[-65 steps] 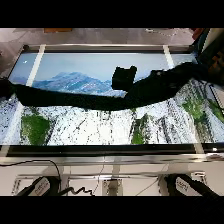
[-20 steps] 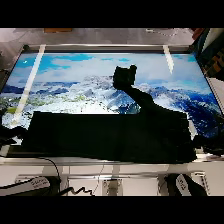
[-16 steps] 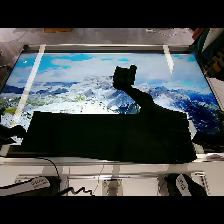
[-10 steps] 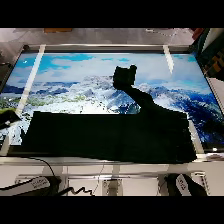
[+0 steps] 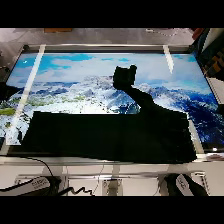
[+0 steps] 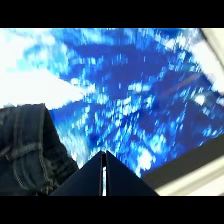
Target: Fold the clothes and pants, and hang the long-sleeved shirts on hangers.
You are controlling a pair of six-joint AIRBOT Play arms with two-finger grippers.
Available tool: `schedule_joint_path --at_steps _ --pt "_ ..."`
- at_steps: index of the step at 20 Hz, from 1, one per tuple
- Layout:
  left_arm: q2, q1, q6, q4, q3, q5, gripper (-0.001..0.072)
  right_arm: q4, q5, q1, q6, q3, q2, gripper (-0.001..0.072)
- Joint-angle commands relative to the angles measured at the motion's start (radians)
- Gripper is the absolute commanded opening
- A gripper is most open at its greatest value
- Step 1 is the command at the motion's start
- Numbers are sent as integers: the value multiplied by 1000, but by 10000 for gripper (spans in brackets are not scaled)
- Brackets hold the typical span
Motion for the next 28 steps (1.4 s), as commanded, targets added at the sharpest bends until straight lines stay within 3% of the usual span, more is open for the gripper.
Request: schedule_joint_path --at_steps 1,3,5,6,7,8,9,10,13,15,25,28 --pt "6 -10 45 -79 3 -45 14 20 184 -1 -48 4 -151 33" --pt "6 -23 111 -77 3 -78 14 176 346 -1 -219 4 -267 33" --pt "5 -44 149 -67 3 -82 14 459 485 -1 -446 4 -364 34" --pt "3 -59 149 -67 3 -82 14 524 435 -1 -450 4 -391 36" --pt "2 -73 149 -64 3 -82 14 536 335 -1 -391 4 -406 55" --pt "2 -90 149 -60 3 -82 14 524 227 -1 -326 4 -407 208" --pt "2 -108 149 -53 3 -82 14 503 134 -1 -269 4 -404 454" --pt "2 -125 149 -41 3 -81 14 466 57 -1 -200 4 -404 569" --pt "2 -176 191 12 3 -72 14 307 -27 -1 -62 4 -421 567" --pt "2 -208 201 47 3 -66 14 302 -20 -1 -68 4 -468 568" --pt "-2 -307 201 64 3 -55 14 410 100 -1 -363 129 -673 554" --pt "-33 -375 201 69 3 -33 14 545 163 0 -473 131 -713 554"
